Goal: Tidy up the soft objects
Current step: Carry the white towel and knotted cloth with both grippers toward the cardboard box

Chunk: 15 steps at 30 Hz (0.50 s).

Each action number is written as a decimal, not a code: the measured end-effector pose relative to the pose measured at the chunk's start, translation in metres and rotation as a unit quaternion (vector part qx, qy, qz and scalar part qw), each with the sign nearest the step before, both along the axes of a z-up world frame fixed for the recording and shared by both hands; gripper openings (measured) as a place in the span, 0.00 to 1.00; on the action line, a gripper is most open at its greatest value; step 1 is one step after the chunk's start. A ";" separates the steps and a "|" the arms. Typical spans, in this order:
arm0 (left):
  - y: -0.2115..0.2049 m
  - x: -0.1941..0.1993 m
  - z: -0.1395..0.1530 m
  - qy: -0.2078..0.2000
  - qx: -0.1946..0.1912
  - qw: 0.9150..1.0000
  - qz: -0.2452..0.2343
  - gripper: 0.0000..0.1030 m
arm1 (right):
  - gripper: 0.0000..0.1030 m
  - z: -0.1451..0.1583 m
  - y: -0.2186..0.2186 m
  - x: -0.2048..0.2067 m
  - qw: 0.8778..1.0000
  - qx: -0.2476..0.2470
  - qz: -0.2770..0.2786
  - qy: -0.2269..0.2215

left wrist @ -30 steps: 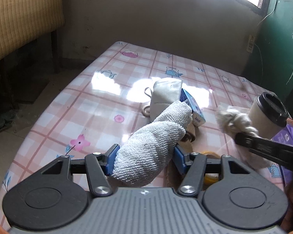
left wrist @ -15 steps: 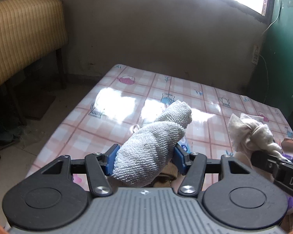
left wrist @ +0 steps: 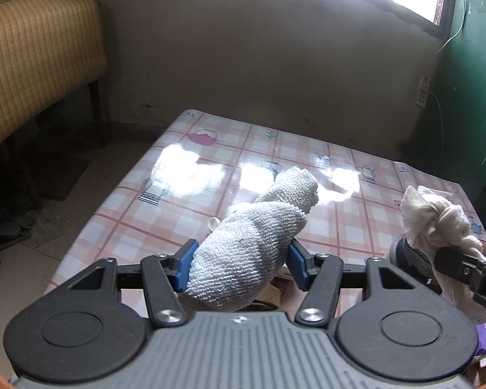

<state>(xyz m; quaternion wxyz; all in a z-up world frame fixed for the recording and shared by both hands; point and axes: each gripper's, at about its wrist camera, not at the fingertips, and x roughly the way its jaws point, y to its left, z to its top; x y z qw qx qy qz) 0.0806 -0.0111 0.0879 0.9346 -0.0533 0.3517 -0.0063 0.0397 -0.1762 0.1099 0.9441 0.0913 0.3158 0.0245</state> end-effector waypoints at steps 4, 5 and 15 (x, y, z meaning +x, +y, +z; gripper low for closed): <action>-0.007 0.001 0.000 0.000 0.002 1.000 -0.011 0.58 | 0.13 0.001 -0.008 -0.001 1.000 -0.002 -0.007 -0.001; -0.009 0.001 0.000 0.000 0.001 1.000 -0.013 0.58 | 0.13 0.002 -0.010 -0.002 1.000 -0.003 -0.009 -0.001; -0.030 0.003 0.003 -0.002 0.008 0.999 -0.036 0.58 | 0.13 0.003 -0.032 -0.003 1.000 -0.005 -0.026 0.006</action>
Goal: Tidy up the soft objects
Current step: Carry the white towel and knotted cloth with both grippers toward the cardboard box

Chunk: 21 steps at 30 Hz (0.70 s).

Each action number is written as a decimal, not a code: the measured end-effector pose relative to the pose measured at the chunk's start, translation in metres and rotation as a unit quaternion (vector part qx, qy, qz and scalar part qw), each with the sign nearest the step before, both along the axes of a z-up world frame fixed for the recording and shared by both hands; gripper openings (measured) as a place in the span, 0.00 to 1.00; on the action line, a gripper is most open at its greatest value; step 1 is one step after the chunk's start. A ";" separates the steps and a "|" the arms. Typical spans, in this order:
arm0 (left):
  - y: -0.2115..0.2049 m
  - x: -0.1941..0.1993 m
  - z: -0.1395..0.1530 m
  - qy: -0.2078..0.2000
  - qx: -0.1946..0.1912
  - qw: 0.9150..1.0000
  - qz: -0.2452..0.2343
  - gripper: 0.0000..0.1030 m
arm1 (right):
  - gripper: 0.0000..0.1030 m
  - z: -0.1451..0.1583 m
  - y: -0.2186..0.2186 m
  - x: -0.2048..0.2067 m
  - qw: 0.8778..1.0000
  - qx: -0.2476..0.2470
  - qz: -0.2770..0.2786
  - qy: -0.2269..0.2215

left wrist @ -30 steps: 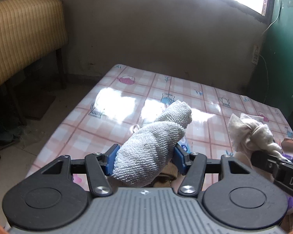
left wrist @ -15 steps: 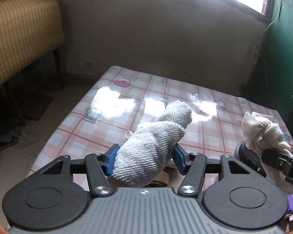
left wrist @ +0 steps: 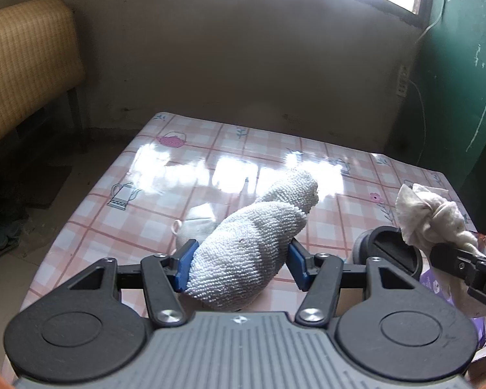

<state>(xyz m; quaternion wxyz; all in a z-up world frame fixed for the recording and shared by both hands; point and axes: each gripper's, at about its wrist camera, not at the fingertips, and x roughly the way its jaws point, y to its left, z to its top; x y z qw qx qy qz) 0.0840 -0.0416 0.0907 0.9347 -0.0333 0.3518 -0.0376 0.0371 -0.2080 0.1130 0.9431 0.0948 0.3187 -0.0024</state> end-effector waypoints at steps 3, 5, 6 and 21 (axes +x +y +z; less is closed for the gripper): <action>-0.006 0.001 0.000 0.000 0.002 1.000 -0.007 0.58 | 0.13 0.001 -0.006 -0.001 1.000 -0.001 -0.007 0.001; -0.011 0.001 0.001 0.000 0.003 1.000 -0.011 0.58 | 0.13 0.001 -0.011 -0.002 1.000 0.000 -0.011 0.002; -0.012 0.001 0.000 0.000 0.002 1.000 -0.014 0.58 | 0.13 0.001 -0.014 -0.002 1.000 -0.001 -0.013 0.002; -0.042 0.005 -0.001 0.007 0.006 0.999 -0.043 0.58 | 0.13 -0.004 -0.052 -0.004 0.999 0.004 -0.040 0.005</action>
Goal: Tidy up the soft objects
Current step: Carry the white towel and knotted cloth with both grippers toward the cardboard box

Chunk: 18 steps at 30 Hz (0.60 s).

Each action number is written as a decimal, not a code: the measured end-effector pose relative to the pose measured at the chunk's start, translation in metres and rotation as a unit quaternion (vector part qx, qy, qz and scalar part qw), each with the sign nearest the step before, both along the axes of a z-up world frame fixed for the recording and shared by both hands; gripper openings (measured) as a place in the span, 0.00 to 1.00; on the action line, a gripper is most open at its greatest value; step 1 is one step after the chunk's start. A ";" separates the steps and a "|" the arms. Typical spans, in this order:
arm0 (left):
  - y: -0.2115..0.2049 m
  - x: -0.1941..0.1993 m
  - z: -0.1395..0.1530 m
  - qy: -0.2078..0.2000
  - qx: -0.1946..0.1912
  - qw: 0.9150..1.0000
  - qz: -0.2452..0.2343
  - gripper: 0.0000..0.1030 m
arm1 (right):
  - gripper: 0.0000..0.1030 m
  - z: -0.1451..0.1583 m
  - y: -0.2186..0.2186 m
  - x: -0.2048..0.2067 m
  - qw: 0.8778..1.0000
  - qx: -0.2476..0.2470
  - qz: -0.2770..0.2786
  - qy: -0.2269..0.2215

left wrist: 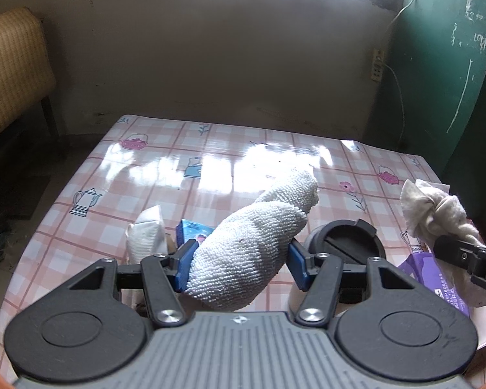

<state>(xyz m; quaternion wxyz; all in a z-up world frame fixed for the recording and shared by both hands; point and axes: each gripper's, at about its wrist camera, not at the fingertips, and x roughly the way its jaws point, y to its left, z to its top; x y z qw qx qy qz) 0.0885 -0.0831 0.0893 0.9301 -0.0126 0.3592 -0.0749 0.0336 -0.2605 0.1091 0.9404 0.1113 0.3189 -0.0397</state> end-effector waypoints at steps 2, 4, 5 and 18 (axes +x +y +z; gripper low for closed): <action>-0.004 0.001 -0.001 0.001 0.001 1.000 -0.004 0.58 | 0.13 -0.001 -0.004 -0.001 1.000 0.000 -0.003 0.000; -0.009 0.001 -0.001 0.001 0.001 1.000 -0.008 0.58 | 0.13 -0.001 -0.008 -0.001 1.000 0.000 -0.006 0.000; -0.011 0.001 -0.001 0.002 0.001 1.000 -0.010 0.58 | 0.13 -0.001 -0.010 -0.002 1.000 0.000 -0.009 0.000; -0.043 -0.002 -0.004 -0.001 0.009 0.999 -0.040 0.58 | 0.13 -0.004 -0.042 -0.010 0.999 0.001 -0.038 0.002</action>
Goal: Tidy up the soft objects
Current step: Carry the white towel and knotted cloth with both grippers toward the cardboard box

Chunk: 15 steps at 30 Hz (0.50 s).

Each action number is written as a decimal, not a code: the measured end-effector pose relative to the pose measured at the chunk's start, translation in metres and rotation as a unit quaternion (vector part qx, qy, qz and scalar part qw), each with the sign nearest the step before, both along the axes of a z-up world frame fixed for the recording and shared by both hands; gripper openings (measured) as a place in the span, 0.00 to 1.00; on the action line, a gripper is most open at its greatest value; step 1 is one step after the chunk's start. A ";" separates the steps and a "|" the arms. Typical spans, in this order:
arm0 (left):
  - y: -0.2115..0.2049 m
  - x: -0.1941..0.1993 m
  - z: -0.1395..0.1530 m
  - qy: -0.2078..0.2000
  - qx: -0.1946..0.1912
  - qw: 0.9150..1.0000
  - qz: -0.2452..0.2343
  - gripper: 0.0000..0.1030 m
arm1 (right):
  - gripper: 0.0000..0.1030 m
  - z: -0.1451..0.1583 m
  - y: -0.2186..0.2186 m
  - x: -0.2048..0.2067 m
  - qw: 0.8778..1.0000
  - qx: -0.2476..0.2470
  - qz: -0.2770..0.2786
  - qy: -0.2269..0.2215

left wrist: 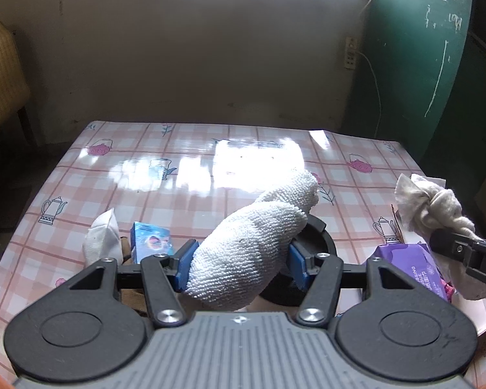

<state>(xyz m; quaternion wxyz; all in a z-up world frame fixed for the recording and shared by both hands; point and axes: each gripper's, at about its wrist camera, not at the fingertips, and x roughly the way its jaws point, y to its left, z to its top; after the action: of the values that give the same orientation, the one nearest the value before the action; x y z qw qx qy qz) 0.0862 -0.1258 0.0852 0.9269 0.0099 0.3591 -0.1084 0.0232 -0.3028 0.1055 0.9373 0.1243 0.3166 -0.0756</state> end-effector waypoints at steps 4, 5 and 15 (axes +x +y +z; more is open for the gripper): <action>-0.007 -0.001 0.002 -0.005 0.003 1.000 -0.003 0.58 | 0.13 0.000 -0.009 -0.004 1.000 0.001 -0.008 -0.001; -0.008 -0.001 0.002 -0.006 0.003 1.000 -0.003 0.58 | 0.13 0.000 -0.011 -0.004 1.000 0.001 -0.009 -0.001; -0.006 0.000 0.010 -0.016 0.000 1.000 0.007 0.58 | 0.13 0.003 -0.019 -0.011 1.000 0.004 -0.015 -0.002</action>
<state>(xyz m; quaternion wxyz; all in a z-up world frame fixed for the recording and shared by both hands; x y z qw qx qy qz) 0.0862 -0.1315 0.0948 0.9333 0.0093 0.3442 -0.1021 0.0123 -0.3215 0.1087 0.9362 0.1333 0.3131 -0.0879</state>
